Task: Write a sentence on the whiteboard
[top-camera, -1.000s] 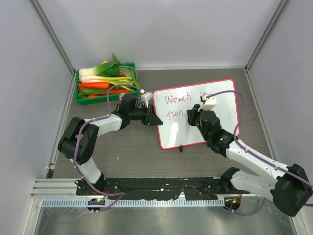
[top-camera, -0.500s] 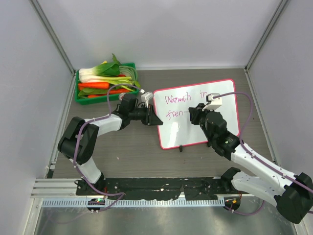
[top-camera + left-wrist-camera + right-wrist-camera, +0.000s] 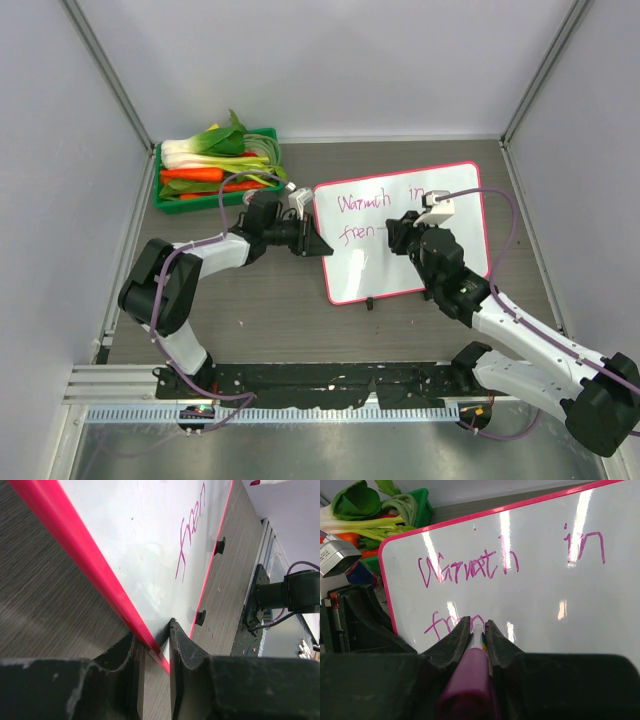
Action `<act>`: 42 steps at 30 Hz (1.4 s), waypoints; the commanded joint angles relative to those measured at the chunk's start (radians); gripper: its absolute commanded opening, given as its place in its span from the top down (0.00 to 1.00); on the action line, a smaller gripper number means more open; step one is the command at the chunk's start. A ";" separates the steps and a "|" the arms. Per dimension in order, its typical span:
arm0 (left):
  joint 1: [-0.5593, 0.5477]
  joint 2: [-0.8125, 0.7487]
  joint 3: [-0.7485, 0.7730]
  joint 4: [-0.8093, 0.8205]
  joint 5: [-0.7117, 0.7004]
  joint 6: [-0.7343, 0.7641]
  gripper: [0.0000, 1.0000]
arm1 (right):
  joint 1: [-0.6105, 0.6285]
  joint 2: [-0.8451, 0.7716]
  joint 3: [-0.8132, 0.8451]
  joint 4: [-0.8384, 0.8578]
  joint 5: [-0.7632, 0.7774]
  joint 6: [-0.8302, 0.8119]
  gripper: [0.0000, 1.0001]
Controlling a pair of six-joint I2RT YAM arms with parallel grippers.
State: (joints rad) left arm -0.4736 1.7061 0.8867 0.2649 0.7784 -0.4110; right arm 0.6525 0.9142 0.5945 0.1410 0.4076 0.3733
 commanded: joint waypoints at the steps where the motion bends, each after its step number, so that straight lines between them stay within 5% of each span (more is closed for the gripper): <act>1: -0.028 0.038 -0.017 -0.098 -0.111 0.129 1.00 | -0.002 -0.018 0.002 0.037 0.008 0.010 0.99; 42: -0.028 0.041 -0.014 -0.104 -0.116 0.129 1.00 | -0.001 0.152 0.067 0.210 -0.142 -0.010 0.99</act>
State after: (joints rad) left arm -0.4740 1.7061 0.8879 0.2638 0.7780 -0.4107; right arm 0.6525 1.0637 0.6033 0.2783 0.2626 0.3687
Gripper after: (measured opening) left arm 0.226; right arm 0.214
